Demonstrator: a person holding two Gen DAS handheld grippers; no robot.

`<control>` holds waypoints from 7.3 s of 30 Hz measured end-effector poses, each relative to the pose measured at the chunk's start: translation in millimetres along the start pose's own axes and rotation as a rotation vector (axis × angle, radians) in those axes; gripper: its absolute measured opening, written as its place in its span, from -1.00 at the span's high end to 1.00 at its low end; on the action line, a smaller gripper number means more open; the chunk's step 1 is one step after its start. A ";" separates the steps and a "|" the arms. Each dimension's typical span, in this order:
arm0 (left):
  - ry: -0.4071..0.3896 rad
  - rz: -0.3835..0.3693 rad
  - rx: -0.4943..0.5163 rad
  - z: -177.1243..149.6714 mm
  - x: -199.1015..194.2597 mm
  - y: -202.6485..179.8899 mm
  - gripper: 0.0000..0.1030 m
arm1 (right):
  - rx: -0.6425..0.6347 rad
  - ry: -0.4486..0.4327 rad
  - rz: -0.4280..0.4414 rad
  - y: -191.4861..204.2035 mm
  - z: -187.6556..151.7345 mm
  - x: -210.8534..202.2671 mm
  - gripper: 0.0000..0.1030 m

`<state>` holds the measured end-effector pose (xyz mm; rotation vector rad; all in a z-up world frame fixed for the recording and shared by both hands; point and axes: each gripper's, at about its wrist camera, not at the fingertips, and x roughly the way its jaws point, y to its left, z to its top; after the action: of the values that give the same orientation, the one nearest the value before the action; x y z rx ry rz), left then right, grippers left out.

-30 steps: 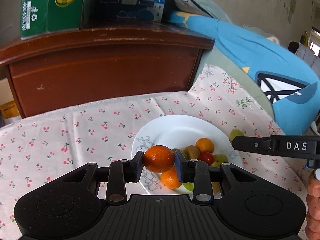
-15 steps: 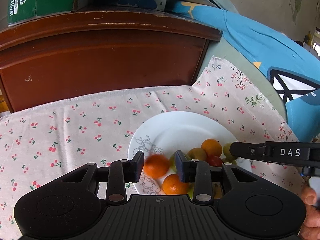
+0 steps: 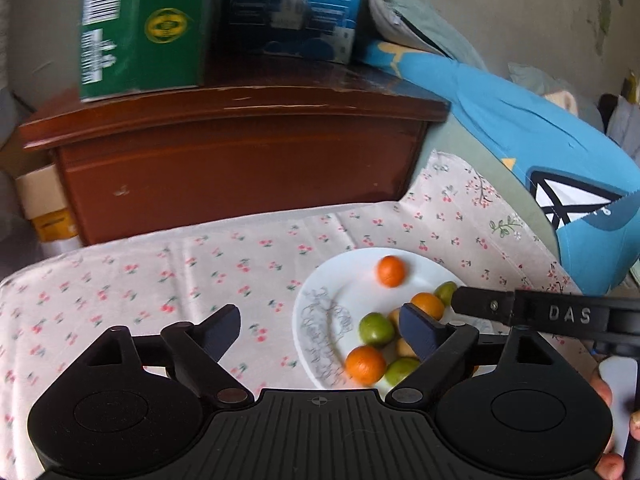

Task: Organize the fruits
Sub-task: 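Carry the orange and lime over the white plate and open both tools, then move both tools back to the loose fruit beside the plate, then grasp an orange with the left tool while the right tool grasps the red cherry tomato, then carry the orange and tomato over the white plate and open both tools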

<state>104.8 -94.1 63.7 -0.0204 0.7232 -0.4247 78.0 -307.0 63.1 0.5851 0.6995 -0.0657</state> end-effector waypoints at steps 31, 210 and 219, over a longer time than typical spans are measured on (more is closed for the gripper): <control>0.126 0.124 -0.092 -44.4 -55.7 75.8 -0.73 | -0.147 0.166 0.107 58.6 -88.8 -20.9 -0.55; -0.045 -0.055 0.023 -0.6 5.3 -3.1 -0.25 | 0.008 -0.036 0.053 12.7 10.1 26.7 0.28; -0.020 0.005 -0.024 -8.3 -27.9 22.2 -0.40 | -0.037 -0.036 0.060 28.2 -1.5 3.2 0.16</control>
<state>89.0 -62.0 71.6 -0.0455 0.7080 -0.4104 86.5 -282.1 73.8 0.5673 0.6471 -0.0076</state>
